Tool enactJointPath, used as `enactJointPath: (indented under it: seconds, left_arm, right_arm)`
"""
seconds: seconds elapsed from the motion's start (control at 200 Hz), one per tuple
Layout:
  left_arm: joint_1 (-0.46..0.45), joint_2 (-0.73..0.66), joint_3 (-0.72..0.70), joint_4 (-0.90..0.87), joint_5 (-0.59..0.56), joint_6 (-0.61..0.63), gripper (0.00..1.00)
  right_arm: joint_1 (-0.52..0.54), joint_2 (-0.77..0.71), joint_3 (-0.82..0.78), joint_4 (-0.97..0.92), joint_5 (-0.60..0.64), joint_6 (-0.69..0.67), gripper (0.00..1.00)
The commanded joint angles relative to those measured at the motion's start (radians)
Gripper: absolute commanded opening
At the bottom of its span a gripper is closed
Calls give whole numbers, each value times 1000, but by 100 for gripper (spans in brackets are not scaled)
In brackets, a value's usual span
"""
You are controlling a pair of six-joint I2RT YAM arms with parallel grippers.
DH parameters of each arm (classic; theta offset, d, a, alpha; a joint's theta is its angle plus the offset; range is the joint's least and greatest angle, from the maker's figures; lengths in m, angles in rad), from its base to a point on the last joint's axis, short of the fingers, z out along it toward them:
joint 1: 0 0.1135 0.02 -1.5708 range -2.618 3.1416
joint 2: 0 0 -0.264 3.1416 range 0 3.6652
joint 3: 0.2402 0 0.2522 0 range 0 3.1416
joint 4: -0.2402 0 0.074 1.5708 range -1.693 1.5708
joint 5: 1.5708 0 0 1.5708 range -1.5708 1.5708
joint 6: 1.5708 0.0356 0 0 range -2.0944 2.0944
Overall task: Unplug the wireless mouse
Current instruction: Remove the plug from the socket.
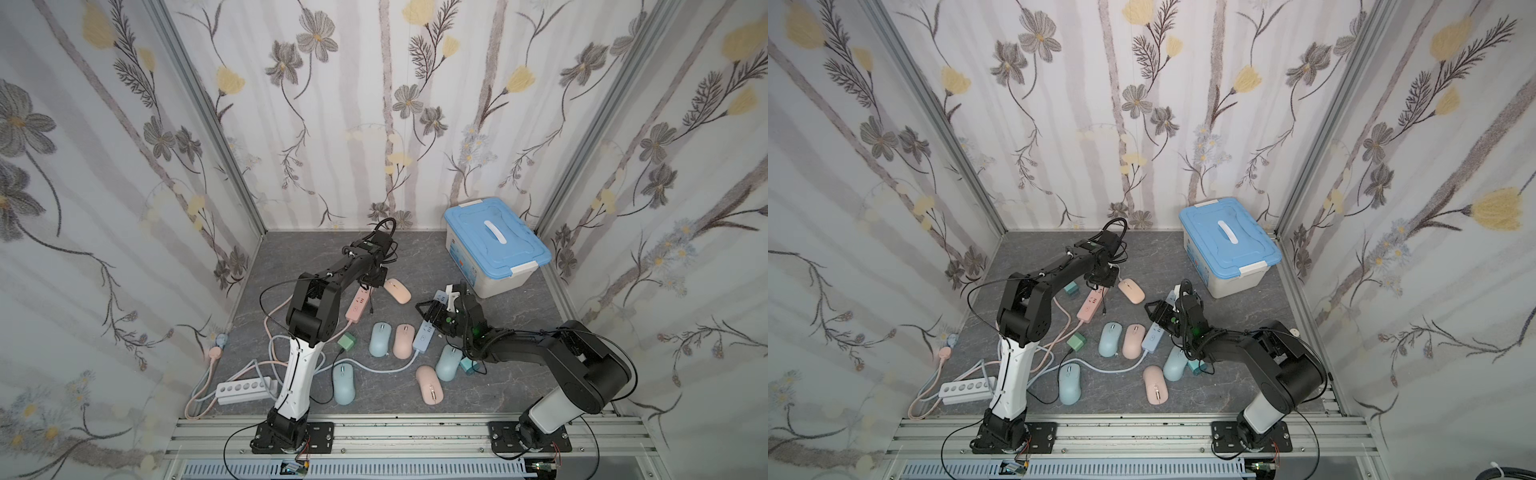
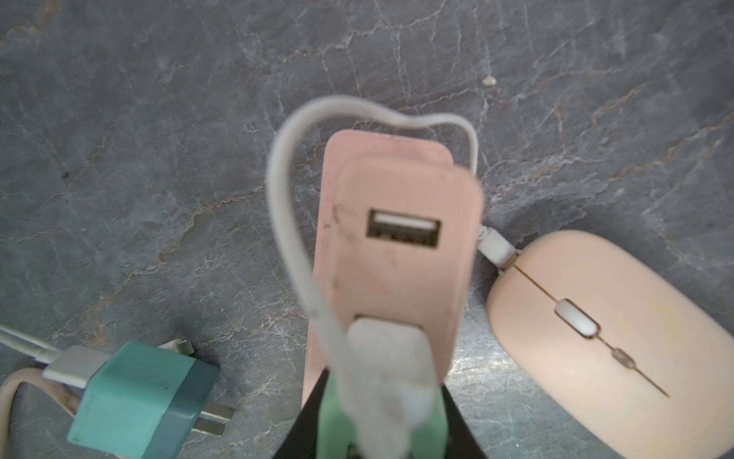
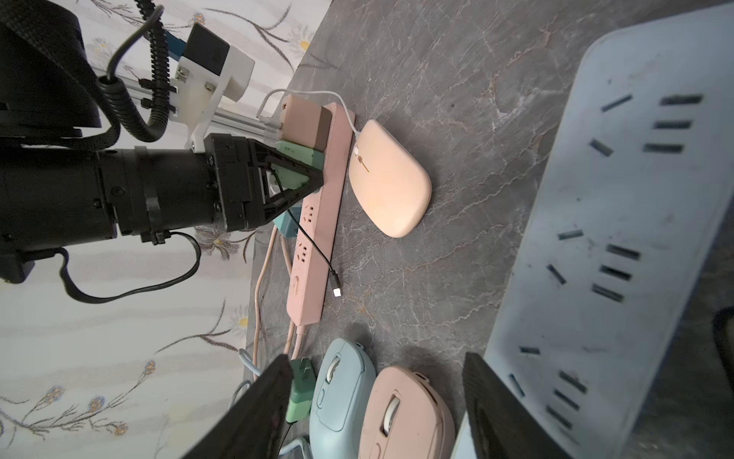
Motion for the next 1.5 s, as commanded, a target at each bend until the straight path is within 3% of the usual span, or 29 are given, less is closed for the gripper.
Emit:
enactJointPath:
  seconds: [0.0, 0.415, 0.854, 0.994, 1.494]
  left_arm:
    - [2, -22, -20, 28, 1, 13, 0]
    - [4, -182, -194, 203, 110, 55, 0]
    - [4, -228, -261, 237, 194, 93, 0]
    - [5, -229, -258, 228, 184, 87, 0]
    - [6, -242, -249, 216, 199, 72, 0]
  right_arm:
    - [2, 12, 16, 63, -22, -4, 67]
    - [36, 168, 175, 146, -148, -73, 67]
    - [35, 356, 497, -36, -136, -13, 68]
    - [37, 399, 476, 11, -130, 60, 62]
    - [89, 505, 488, 196, -174, 78, 46]
